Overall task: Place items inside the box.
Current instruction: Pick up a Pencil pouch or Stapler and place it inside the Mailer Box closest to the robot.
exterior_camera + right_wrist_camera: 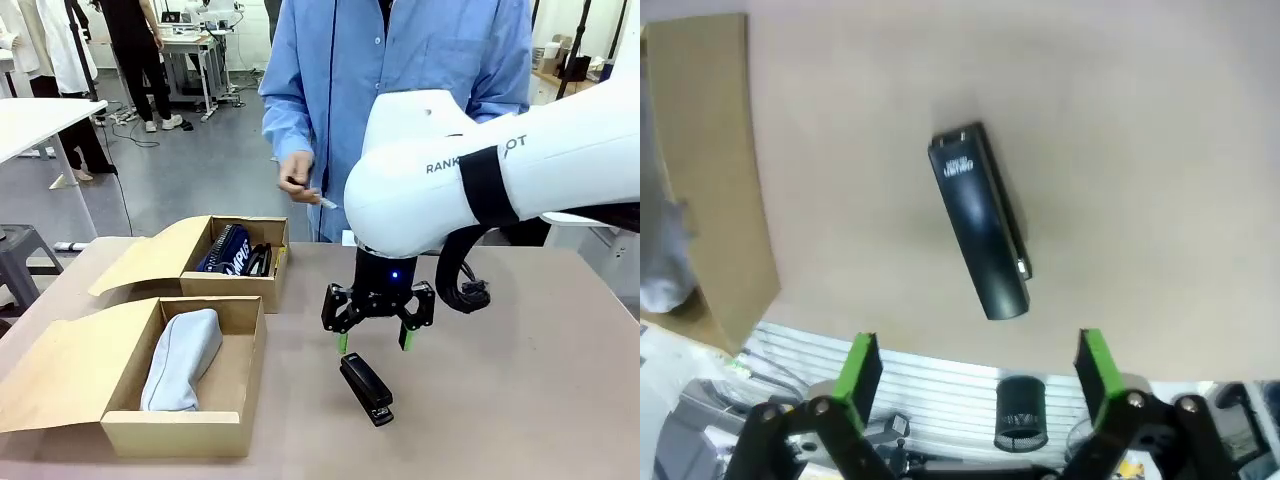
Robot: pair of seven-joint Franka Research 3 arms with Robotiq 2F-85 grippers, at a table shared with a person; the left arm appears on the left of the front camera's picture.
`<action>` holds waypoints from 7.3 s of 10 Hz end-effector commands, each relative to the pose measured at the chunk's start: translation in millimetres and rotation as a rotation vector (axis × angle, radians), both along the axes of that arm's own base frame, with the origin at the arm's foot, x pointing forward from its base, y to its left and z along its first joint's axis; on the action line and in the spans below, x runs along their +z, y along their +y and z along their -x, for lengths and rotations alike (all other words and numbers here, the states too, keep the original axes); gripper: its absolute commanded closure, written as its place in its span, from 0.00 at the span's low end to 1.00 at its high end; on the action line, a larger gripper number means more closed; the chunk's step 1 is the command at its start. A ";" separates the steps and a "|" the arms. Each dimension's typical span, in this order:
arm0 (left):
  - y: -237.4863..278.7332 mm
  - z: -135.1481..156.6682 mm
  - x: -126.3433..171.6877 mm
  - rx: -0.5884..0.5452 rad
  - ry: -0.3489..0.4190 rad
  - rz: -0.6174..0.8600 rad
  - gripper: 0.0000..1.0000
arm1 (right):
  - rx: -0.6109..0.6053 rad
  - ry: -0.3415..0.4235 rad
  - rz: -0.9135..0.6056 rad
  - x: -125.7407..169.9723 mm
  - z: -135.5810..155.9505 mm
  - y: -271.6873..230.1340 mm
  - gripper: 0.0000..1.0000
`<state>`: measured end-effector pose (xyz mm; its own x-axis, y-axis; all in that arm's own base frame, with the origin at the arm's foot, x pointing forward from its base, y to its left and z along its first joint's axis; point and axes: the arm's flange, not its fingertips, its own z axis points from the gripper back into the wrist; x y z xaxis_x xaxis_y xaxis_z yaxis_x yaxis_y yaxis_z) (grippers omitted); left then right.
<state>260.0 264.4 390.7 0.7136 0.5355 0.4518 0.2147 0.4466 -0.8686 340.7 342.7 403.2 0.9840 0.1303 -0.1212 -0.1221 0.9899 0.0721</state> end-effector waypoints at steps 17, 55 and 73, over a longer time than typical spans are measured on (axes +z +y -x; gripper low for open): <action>-0.5 -0.8 1.3 0.003 -0.033 0.003 0.00 | 0.445 0.033 0.017 -82.6 -8.0 15.0 0.00; -0.5 -0.8 1.3 0.003 -0.033 0.003 0.00 | -0.162 -0.131 -0.261 75.6 113.7 -154.1 0.63; -0.5 -0.8 1.3 0.003 -0.033 0.003 0.00 | 0.035 -0.192 -0.166 72.7 46.6 118.3 0.63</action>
<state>259.7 264.7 390.6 0.7128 0.5356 0.4529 0.2154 0.4473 -0.8681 278.2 424.7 486.1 0.9727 0.2091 0.1010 -0.2270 0.9474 0.2257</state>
